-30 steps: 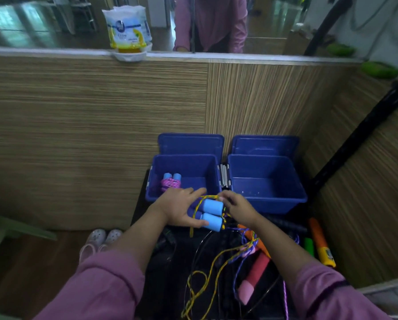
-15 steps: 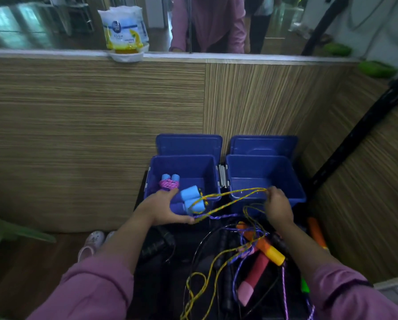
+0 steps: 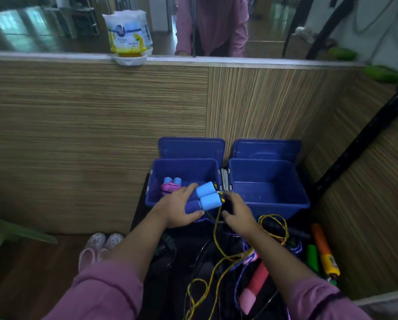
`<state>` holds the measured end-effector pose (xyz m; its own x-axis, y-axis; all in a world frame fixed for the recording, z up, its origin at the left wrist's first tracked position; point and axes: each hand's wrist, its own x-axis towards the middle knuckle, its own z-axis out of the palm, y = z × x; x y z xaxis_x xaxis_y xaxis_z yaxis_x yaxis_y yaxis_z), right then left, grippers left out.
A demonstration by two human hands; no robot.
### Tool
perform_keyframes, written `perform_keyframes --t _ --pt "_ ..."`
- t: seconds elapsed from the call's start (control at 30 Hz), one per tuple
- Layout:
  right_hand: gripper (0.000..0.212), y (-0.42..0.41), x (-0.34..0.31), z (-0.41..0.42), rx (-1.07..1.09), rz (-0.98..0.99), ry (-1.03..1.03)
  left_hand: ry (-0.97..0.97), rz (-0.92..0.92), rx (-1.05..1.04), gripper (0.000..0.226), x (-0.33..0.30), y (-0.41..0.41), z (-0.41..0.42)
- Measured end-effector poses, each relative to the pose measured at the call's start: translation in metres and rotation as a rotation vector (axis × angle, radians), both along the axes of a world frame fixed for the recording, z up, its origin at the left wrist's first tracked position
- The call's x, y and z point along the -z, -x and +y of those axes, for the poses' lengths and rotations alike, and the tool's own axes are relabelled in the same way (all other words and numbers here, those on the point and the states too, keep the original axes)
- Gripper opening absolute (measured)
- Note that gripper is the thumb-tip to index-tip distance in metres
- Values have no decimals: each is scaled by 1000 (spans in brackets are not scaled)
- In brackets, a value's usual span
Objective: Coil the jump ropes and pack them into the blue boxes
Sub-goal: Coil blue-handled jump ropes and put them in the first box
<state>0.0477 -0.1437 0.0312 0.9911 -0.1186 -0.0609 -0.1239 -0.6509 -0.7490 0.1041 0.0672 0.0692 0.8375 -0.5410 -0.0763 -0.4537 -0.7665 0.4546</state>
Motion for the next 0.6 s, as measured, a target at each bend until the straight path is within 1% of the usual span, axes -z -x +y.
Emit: perform_keyframes --t 0.1,0.13,0.17,0.2,0.23,0.27,0.33,0.4,0.5,0.6 --pt "29 -5 -8 25 26 193 -611 61 7 -51 69 -3 -1 -8" --pt "26 -9 -8 30 38 236 -757 97 20 -91 64 -4 -2 -11" --pt "20 -11 -9 33 59 252 -830 134 34 -137 60 -5 -4 -13" --pt "17 -12 -10 35 72 255 -852 172 43 -189 60 -5 -5 -14" --pt "19 -11 -13 37 77 249 -857 212 48 -244 63 -5 -6 -15" --pt "24 -10 -14 39 86 237 -866 250 52 -297 68 -5 -8 -16" --pt "31 -7 -15 45 92 182 -820 314 53 -364 72 -7 -11 -17" --pt "33 -6 -12 51 60 137 -751 358 63 -377 66 -11 -12 -20" --pt "33 -13 -10 55 26 102 -707 362 78 -361 49 -13 -12 -24" --pt "31 -17 -10 58 0 94 -612 415 146 -357 39 -13 -10 -29"
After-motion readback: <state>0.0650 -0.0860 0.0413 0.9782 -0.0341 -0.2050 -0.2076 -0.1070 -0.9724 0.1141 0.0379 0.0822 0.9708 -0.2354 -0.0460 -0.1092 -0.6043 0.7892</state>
